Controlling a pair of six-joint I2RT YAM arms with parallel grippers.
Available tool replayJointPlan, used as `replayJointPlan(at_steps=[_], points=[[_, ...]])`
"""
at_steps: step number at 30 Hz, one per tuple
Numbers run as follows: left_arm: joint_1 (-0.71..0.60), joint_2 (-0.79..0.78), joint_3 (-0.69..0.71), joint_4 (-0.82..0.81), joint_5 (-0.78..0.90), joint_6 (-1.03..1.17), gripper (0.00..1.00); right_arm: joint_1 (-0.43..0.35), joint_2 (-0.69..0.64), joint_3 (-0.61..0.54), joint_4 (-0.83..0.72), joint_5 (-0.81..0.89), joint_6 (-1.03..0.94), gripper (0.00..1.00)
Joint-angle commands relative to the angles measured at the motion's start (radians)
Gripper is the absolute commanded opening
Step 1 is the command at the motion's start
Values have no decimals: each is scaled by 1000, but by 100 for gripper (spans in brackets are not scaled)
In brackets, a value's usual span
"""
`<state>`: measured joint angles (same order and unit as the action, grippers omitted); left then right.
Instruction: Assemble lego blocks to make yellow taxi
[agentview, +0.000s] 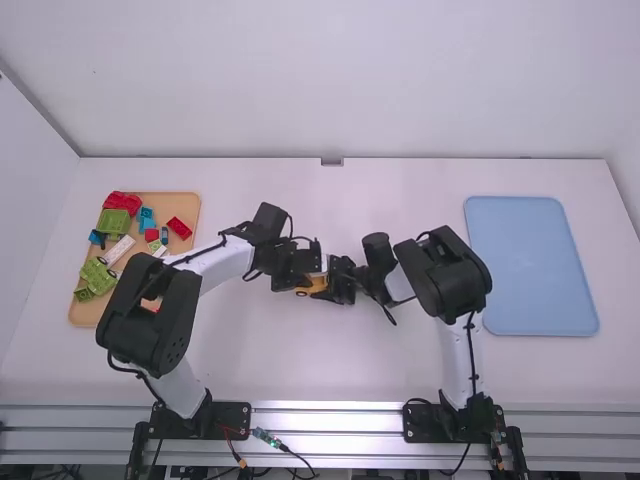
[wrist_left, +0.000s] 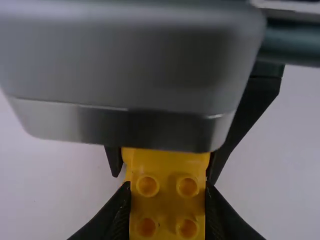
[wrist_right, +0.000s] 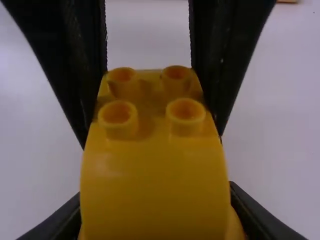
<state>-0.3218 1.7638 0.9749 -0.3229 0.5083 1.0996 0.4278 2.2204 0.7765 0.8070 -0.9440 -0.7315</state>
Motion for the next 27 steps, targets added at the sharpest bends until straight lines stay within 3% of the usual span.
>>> replayJointPlan(at_steps=[1, 27], points=[[-5, 8, -14, -2, 32, 7, 2, -3, 15, -19, -9, 23, -24, 31], [-5, 82, -13, 23, 2, -36, 2, -5, 15, -3, -19, 18, -21, 31]])
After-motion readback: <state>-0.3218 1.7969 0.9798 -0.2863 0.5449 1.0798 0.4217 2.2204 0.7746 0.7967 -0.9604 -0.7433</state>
